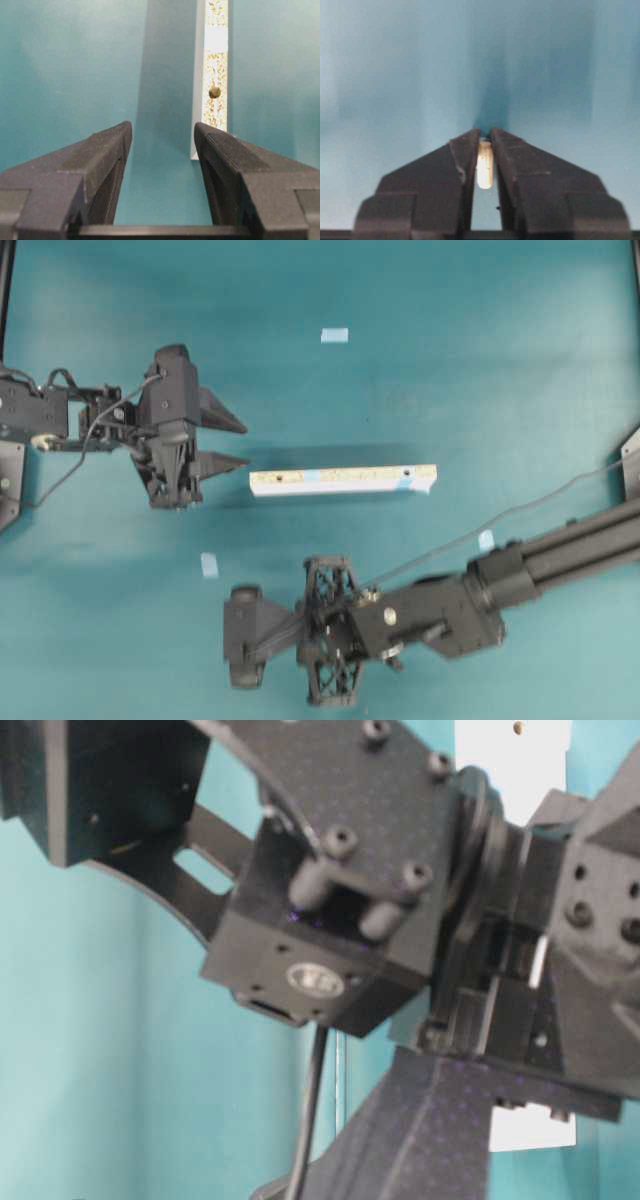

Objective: Move the wooden board into place and insert the rod into its hole.
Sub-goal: 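Lower the right gripper over the wooden dowel and close on it, then lift the dowel with the right gripper and carry it to the board's right end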

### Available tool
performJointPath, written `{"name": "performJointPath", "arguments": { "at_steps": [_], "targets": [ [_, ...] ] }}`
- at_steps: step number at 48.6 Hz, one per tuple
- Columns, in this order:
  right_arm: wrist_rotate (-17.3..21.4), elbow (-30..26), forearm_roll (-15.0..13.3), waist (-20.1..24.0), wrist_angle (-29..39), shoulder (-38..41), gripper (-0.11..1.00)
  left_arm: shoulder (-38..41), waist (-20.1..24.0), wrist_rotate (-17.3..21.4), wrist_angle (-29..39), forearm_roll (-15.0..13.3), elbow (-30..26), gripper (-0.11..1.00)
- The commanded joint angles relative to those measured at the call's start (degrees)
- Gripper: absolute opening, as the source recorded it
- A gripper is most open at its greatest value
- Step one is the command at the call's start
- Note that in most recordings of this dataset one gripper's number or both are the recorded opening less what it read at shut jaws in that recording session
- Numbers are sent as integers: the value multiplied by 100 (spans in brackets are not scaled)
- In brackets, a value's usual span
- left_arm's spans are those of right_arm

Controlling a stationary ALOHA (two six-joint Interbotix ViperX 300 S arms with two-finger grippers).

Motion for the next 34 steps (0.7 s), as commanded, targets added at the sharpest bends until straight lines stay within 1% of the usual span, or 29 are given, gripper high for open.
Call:
{"name": "performJointPath", "arguments": {
  "at_steps": [1, 4, 12, 20, 26, 34],
  "targets": [
    [-9, -132, -26, 53, -35, -105, 14, -53, 18, 9, -44, 18, -53, 52],
    [-9, -132, -44, 62, -26, -114, 11, -53, 18, 9, -44, 9, -44, 52],
    [-26, -132, -185, 70, -26, -185, 11, -53, 18, 9, -44, 9, -44, 52],
    [-18, -132, -492, 70, -18, -387, 11, -53, 18, 9, -44, 9, -44, 52],
    [-9, -132, -729, 62, 114, -571, 11, -53, 18, 0, -53, 18, -44, 52],
    [-18, -79, -809, -9, 132, -782, 11, -62, 18, 0, -53, 9, -44, 52]
  ]
}}
